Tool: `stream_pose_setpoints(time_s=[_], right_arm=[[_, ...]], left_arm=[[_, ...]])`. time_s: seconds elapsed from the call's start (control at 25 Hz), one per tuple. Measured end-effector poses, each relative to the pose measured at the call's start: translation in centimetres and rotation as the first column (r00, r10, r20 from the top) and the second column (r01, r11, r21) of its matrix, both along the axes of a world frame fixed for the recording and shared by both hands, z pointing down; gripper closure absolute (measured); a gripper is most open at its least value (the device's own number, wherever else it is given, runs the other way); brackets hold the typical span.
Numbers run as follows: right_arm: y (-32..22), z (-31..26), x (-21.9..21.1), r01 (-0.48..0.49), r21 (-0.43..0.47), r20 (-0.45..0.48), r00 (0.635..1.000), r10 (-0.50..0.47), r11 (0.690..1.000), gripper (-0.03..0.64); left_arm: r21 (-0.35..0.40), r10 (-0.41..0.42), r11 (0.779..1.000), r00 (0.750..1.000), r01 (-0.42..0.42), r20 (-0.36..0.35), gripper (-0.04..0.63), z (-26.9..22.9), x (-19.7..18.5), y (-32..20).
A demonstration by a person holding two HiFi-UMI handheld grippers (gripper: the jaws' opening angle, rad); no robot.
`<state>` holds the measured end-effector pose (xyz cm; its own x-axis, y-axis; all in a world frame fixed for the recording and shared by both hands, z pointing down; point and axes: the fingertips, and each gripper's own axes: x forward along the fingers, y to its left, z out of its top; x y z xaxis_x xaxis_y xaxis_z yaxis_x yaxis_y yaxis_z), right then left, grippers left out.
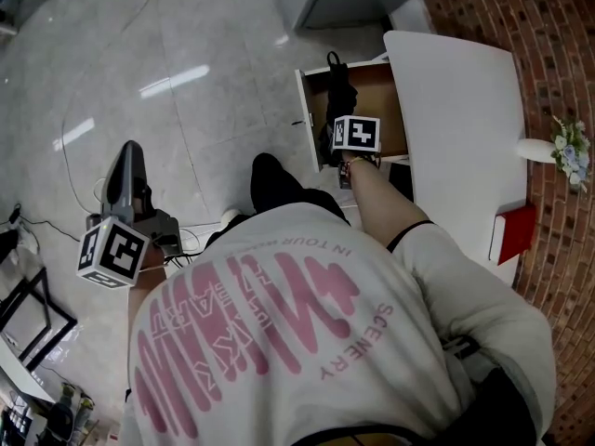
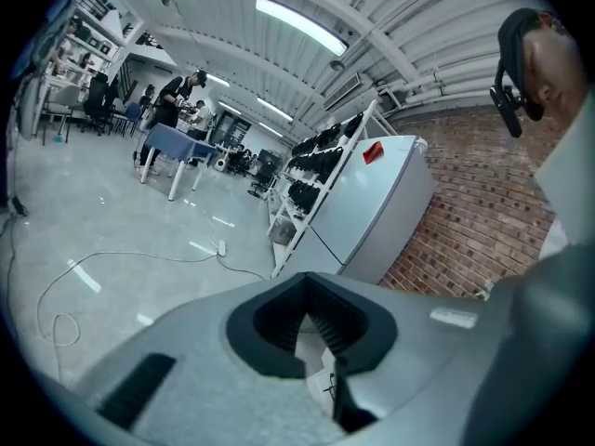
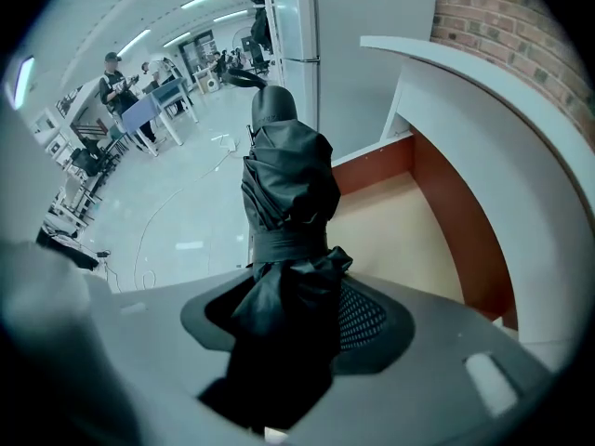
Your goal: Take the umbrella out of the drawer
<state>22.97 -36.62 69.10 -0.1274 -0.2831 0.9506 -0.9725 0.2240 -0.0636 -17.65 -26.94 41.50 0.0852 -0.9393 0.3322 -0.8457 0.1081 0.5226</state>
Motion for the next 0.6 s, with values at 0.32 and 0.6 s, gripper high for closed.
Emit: stream_pose_setpoints(time_s=[0.32,0.6], right_arm=[[2.0,-3.2,-0.8,-0.014,0.054,0.039,0.999,0.012,0.998,0.365],[3.5,-6.3,-0.8,-0.079,0.099,0.074,0.995,0.072,0.992,0.365]], left_arm=[[0.072,0.004,0.997,1.000,-0.005,0.009,0.592,-2.8,-0.7,1.6],[0.120,0.034,0.992,0.999,-0.034,0.001,0.593,-4.3,-1.0,3.0]])
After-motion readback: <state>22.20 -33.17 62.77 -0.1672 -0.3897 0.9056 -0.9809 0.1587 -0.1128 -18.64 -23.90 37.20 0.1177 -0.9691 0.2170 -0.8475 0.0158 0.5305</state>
